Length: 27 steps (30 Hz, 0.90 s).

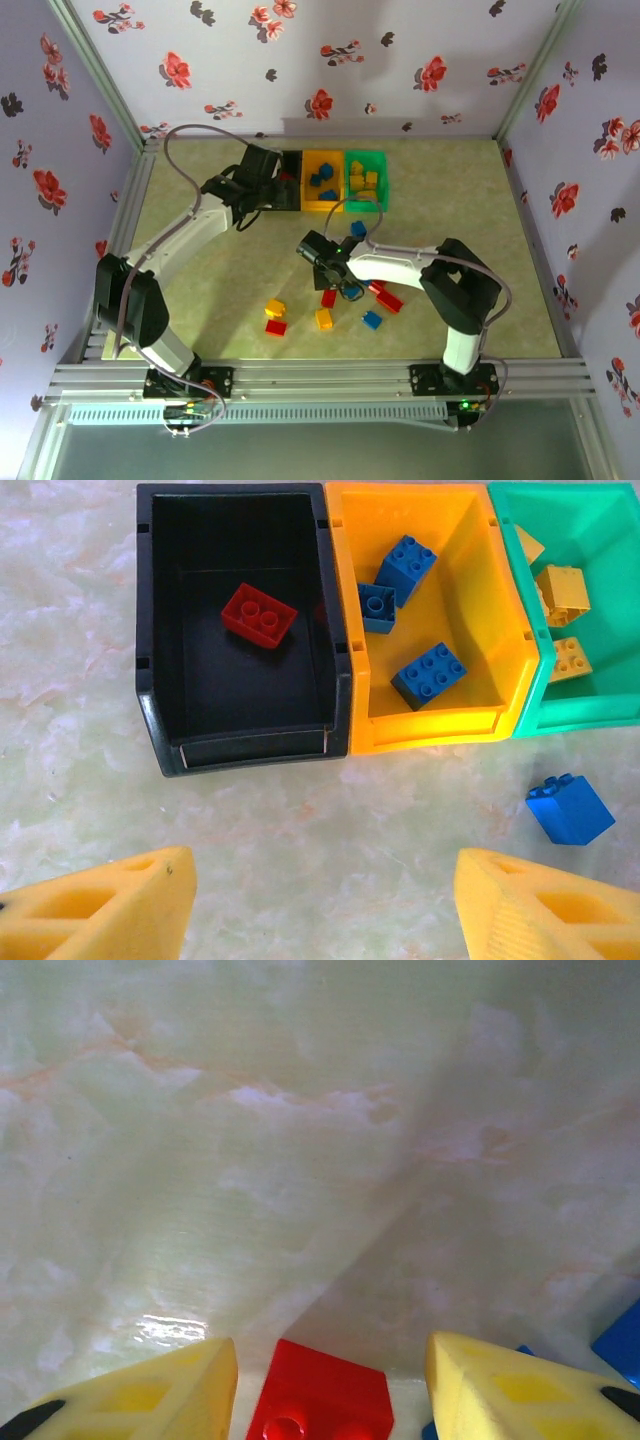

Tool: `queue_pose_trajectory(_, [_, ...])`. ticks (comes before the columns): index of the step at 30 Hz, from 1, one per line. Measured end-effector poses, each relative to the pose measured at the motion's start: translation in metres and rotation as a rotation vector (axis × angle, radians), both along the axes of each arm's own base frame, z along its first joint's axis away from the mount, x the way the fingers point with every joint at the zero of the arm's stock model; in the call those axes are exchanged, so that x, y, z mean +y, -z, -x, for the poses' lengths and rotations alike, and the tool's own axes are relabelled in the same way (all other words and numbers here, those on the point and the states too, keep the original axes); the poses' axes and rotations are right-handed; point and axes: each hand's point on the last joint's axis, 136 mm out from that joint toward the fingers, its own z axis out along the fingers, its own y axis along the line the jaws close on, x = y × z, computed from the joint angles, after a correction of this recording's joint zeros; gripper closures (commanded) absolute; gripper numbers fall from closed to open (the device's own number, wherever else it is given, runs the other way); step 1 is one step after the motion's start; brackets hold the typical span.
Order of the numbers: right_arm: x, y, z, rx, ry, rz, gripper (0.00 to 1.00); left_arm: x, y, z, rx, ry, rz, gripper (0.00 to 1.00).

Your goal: Sort the legos into containers by color

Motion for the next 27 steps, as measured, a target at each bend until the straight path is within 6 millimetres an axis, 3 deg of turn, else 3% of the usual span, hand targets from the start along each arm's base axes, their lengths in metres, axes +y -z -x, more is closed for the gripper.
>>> queue_pose_trajectory(16, [0.001,0.005,0.01,0.037,-0.019,0.04,0.47,0.002,0.001,0.004,0.003,0.0,-0.002,0.31])
queue_pose_trajectory(27, [0.005,0.008,0.015,0.053,-0.029,0.043,0.52,0.003,0.001,0.006,0.004,0.003,0.001,0.31])
